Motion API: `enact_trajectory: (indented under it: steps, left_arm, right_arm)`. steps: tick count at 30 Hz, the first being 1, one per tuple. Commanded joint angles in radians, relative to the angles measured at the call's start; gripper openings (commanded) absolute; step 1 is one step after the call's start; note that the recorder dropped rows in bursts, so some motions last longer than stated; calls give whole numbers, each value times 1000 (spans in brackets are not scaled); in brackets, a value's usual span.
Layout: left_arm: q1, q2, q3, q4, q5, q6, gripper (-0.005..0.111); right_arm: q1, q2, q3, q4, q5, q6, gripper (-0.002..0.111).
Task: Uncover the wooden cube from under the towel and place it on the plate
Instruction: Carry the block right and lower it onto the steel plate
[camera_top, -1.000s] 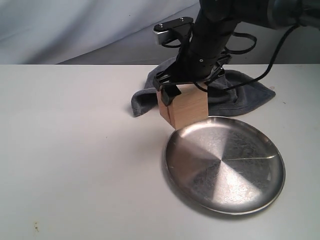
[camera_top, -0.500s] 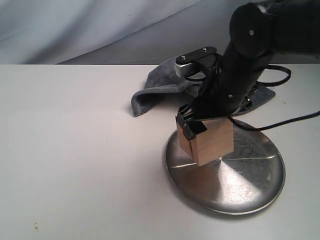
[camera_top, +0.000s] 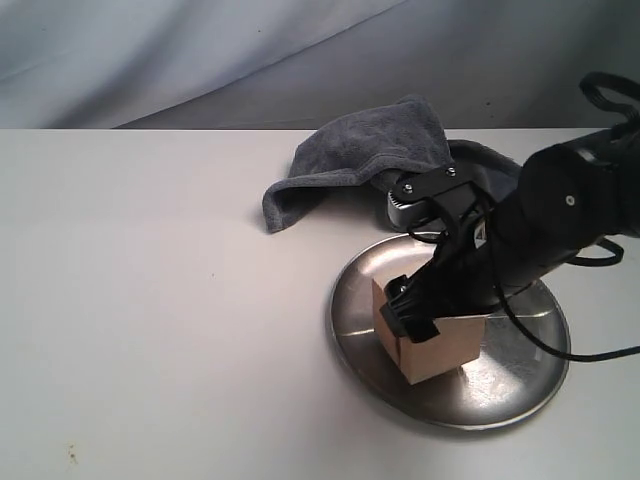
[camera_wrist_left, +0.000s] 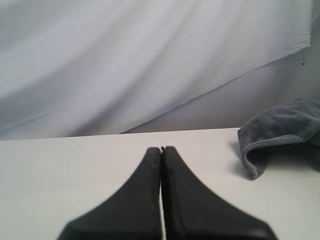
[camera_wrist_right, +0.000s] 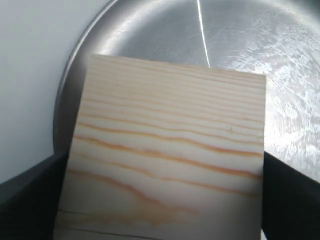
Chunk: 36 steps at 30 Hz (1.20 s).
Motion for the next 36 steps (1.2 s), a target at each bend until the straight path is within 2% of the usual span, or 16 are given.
enact_trajectory:
  steps: [1,16,27,36]
  left_arm:
    - [2,-4,4,-2,-11,-2,0]
    - [2,-4,4,-2,-11,-2,0]
    - [2,-4,4,-2,-11,-2,0]
    - [2,-4,4,-2,-11,-2,0]
  right_arm:
    - [-1,-19,22,5,-109,16,55]
    - [-1,-19,175,-33,-394,55,55]
    - [-3,-19,175,-33,-397,73,55]
    - [-54,-19,175,-33,-396,86,55]
